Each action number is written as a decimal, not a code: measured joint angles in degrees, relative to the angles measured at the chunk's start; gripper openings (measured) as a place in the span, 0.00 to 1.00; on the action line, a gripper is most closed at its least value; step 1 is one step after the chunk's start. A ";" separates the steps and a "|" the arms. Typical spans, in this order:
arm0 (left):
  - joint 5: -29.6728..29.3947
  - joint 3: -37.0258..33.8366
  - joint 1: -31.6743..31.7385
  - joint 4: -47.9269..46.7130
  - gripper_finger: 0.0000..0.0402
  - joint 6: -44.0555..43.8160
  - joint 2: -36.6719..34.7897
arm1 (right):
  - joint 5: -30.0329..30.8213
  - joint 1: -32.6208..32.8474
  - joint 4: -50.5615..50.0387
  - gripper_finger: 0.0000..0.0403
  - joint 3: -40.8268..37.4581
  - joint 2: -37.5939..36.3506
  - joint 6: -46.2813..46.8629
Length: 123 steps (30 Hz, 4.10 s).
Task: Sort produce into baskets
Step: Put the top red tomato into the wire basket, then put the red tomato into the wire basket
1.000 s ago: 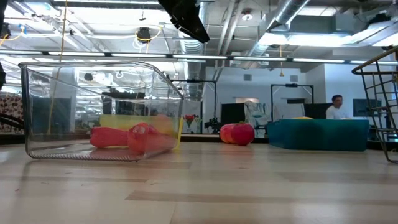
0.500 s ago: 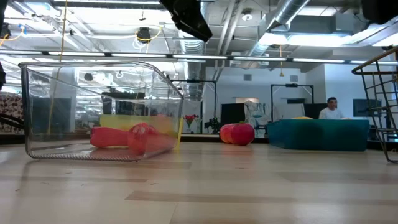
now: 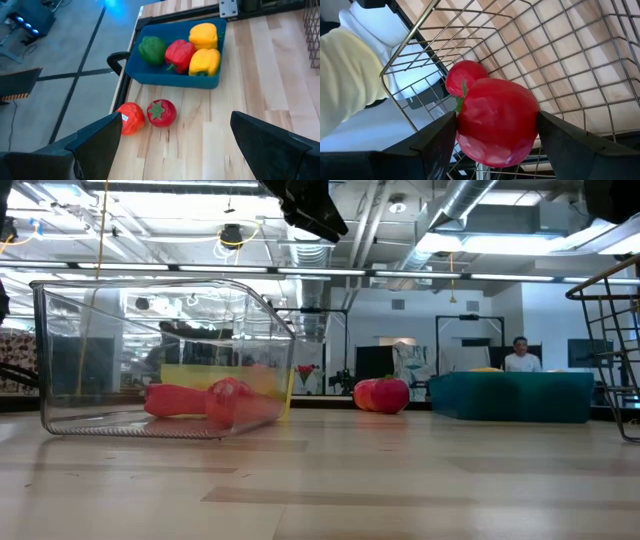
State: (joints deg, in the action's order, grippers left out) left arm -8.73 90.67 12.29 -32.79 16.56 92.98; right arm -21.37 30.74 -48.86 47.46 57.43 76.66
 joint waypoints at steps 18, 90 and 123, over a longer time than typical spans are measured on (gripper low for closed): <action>1.89 -5.84 1.62 23.42 0.89 -0.87 10.60 | -1.26 -0.51 2.06 0.92 0.02 -0.12 -0.12; 6.64 11.92 9.00 18.46 0.89 -33.16 29.02 | 10.97 -28.54 35.48 0.92 0.04 -1.95 -39.25; 16.43 30.92 18.82 -13.41 0.89 -12.54 24.72 | 25.97 -53.39 34.60 0.92 1.53 17.26 -60.74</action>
State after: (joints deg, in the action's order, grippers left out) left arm 7.70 121.59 31.12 -46.20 4.02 117.70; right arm 4.60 -22.65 -14.26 49.00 74.69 15.92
